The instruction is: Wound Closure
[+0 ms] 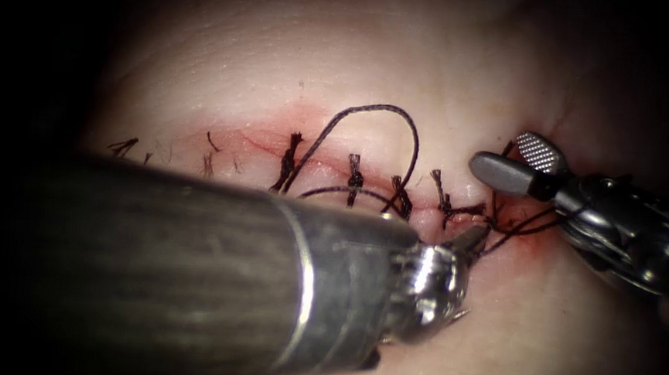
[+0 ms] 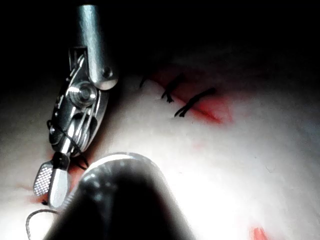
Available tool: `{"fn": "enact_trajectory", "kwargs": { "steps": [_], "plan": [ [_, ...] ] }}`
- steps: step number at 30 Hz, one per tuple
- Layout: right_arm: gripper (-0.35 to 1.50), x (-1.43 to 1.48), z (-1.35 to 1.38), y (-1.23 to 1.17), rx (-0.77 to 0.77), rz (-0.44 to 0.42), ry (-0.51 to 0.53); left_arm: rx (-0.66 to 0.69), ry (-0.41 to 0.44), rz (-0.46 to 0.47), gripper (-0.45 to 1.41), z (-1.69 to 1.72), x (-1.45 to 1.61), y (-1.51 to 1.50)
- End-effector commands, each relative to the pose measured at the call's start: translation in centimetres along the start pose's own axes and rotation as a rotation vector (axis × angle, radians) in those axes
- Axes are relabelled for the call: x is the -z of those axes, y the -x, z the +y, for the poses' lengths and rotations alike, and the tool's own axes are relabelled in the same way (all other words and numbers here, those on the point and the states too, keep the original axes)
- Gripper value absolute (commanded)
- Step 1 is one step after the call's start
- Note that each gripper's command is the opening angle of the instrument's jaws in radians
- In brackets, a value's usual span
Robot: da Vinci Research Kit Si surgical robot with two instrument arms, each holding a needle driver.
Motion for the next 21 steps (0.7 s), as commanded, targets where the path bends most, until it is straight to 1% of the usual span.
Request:
{"fn": "enact_trajectory", "kwargs": {
  "steps": [1, 4, 5, 9, 11, 13, 16, 17, 18, 19, 21],
  "plan": [
    [0.89, -0.13, 0.02, 0.02, -0.015, -0.006, 0.003, 0.0, -0.001, 0.0, -0.45, -0.02, -0.07, -0.03],
    [0.91, -0.16, 0.07, 0.05, -0.022, -0.011, 0.012, 0.001, -0.001, 0.0, -0.45, -0.02, -0.08, -0.03],
    [0.96, -0.2, 0.12, 0.09, -0.028, -0.014, 0.023, 0.001, -0.001, -0.001, -0.45, -0.02, -0.08, -0.03],
    [1.05, -0.28, 0.19, 0.18, -0.037, -0.031, 0.023, 0.002, -0.001, 0.0, -0.45, -0.03, -0.08, -0.03],
    [1.05, -0.31, 0.18, 0.2, -0.043, -0.034, 0.012, 0.002, 0.0, 0.0, -0.45, -0.04, -0.08, -0.03],
    [0.98, -0.33, 0.15, 0.2, -0.049, -0.038, 0.0, 0.002, 0.0, 0.0, -0.45, -0.04, -0.08, -0.04],
    [0.67, -0.35, 0.12, 0.18, -0.053, -0.038, 0.004, 0.008, 0.003, -0.001, -0.45, -0.04, -0.08, -0.03],
    [0.05, -0.35, 0.1, 0.17, -0.055, -0.038, 0.005, 0.008, 0.003, -0.001, -0.45, -0.04, -0.08, -0.03],
    [-0.32, -0.35, 0.1, 0.17, -0.056, -0.039, 0.003, 0.008, 0.004, 0.0, -0.45, -0.05, -0.07, -0.02],
    [-0.35, -0.35, 0.1, 0.17, -0.056, -0.041, 0.011, 0.007, 0.004, 0.0, -0.45, -0.05, -0.07, -0.01],
    [-0.35, -0.33, 0.11, 0.17, -0.057, -0.035, 0.046, 0.007, 0.006, 0.002, -0.45, -0.07, -0.07, 0.02]
  ]
}}
